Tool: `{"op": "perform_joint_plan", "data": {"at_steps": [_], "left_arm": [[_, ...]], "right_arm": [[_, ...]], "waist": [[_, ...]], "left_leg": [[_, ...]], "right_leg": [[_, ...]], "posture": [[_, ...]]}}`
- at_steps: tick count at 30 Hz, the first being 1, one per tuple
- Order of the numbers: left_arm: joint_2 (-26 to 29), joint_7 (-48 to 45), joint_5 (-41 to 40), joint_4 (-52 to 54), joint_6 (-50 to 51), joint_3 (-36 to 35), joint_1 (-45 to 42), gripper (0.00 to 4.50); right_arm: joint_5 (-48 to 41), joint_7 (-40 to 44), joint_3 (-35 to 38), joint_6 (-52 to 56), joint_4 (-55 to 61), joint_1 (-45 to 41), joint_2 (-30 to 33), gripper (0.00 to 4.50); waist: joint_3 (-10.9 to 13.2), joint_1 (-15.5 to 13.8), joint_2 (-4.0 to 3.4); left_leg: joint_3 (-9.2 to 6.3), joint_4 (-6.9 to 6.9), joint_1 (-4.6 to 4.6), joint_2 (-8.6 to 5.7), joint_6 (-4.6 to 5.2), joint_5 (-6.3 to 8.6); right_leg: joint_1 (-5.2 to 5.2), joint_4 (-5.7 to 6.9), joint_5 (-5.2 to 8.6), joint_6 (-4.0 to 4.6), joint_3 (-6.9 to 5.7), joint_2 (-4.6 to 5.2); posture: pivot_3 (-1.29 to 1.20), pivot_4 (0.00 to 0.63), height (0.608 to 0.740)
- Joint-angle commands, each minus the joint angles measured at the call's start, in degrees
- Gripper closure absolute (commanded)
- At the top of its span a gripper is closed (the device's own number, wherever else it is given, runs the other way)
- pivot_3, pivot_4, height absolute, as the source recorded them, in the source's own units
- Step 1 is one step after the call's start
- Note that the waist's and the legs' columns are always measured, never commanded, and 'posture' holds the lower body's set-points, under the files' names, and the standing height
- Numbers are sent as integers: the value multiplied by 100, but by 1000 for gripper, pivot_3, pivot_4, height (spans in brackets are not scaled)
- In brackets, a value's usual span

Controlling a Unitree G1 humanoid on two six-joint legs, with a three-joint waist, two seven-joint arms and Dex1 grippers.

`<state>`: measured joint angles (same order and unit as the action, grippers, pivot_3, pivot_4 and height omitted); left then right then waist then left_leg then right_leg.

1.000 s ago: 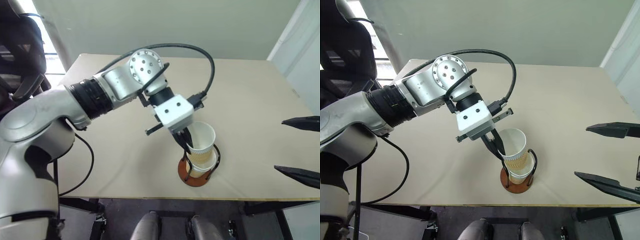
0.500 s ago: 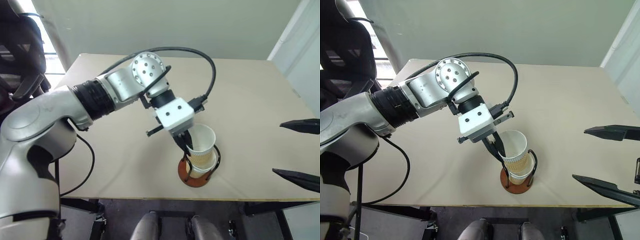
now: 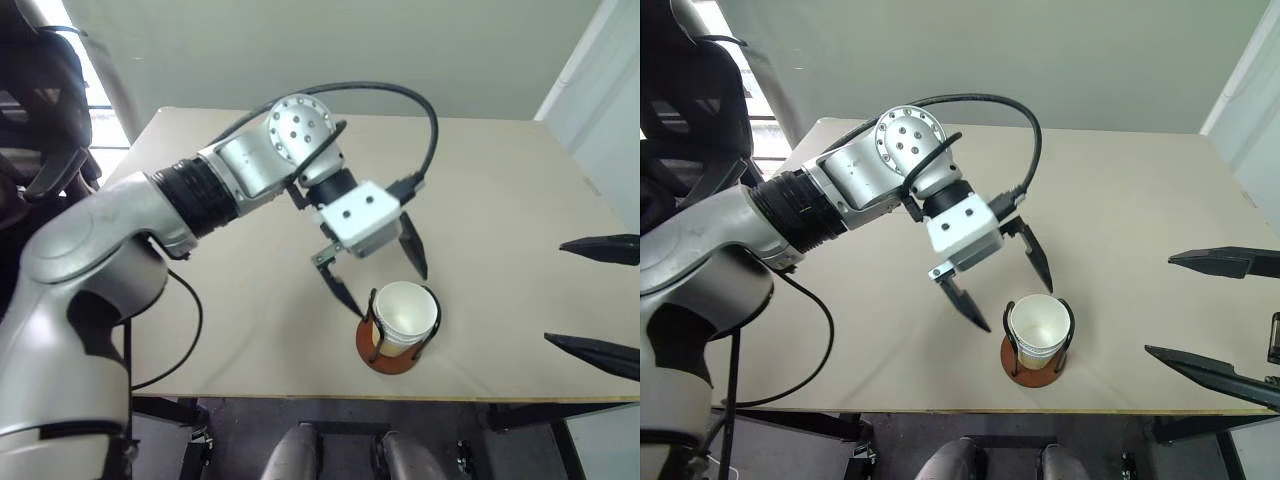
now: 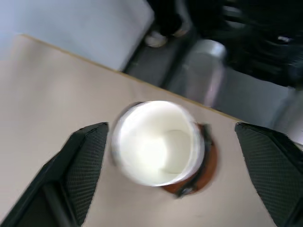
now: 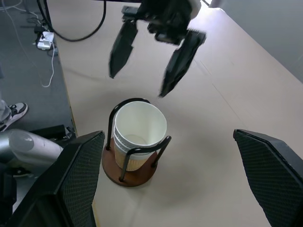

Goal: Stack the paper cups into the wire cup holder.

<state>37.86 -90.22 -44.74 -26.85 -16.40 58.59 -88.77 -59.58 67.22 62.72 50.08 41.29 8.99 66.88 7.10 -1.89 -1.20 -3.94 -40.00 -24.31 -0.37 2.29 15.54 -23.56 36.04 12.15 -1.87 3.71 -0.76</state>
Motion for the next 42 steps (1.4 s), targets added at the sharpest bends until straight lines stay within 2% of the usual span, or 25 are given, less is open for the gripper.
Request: {"op": "perform_joint_plan", "data": {"at_steps": [1,3,7,9,12,14,16,18,20,24,33,42], "left_arm": [[466,261,279,-19,1051,-1205,432,37],[1103,373,314,349,1668,-1842,1026,37],[2982,843,313,1275,2706,-3168,2929,37],[3570,1261,314,1575,3119,-3834,3763,37],[4231,1641,44,1950,3568,-5074,5147,37],[4424,1730,-19,2279,3794,-5859,6055,37],[4371,1919,-25,2686,4089,-6626,6817,37],[4186,2080,-54,3135,4399,-7369,7420,37],[3996,2183,-27,3487,4667,-7967,7836,37],[3630,2496,46,4001,5017,-8705,8225,37],[3093,3243,13,4667,5466,-9336,8188,37],[2848,3531,103,4908,5633,-9521,8275,37]], "right_arm": [[615,186,-486,-529,-520,-19,65,0],[886,369,-740,-802,-814,-35,74,0],[1518,1035,-1099,-1459,-1737,-54,265,0],[1654,1250,-1325,-1704,-2148,-213,352,0],[1779,1532,-1847,-1981,-2585,-511,490,0],[1866,1633,-2238,-2157,-2860,-807,585,0],[1969,1705,-2706,-2347,-3209,-1236,676,0],[2046,1791,-3064,-2475,-3439,-1606,716,0],[2081,1843,-3263,-2523,-3548,-1841,704,0],[2201,1864,-3655,-2666,-3807,-2298,630,0],[2602,1863,-4529,-3061,-4584,-3506,388,0],[2862,1887,-5042,-3080,-4968,-4229,94,0]], "waist": [[-4,45,-8],[-8,103,-20],[-16,246,-34],[-17,244,-22],[-16,156,-17],[-18,114,-16],[-18,84,-16],[-17,79,-12],[-11,85,1],[-7,116,13],[-6,196,12],[-5,201,10]], "left_leg": [[0,0,2,1,0,-1],[0,4,4,1,-5,-4],[-1,37,19,13,-59,-43],[1,75,27,14,-114,-77],[-3,98,26,16,-110,-91],[-13,102,28,15,-106,-89],[-13,100,32,13,-92,-79],[-7,100,30,8,-47,-39],[-6,95,34,8,-50,-40],[-7,97,53,10,-75,-56],[-14,110,89,19,-115,-102],[-14,132,87,21,-118,-102]], "right_leg": [[1,2,0,0,0,0],[-3,6,-2,-3,3,-5],[-13,4,3,3,19,-26],[-21,-2,11,13,23,-29],[-25,-1,23,22,21,-25],[-27,-1,37,45,13,-24],[-22,7,66,96,12,-21],[-23,27,61,108,12,-15],[-26,47,57,115,8,-15],[-34,86,56,146,7,-17],[-26,103,25,196,9,-30],[-35,98,22,195,8,-30]], "posture": [[0,150,740],[0,150,740],[0,150,740],[0,150,740],[0,150,740],[0,150,740],[0,150,740],[0,150,740],[0,150,740],[0,150,740],[0,150,740],[0,150,740]]}}
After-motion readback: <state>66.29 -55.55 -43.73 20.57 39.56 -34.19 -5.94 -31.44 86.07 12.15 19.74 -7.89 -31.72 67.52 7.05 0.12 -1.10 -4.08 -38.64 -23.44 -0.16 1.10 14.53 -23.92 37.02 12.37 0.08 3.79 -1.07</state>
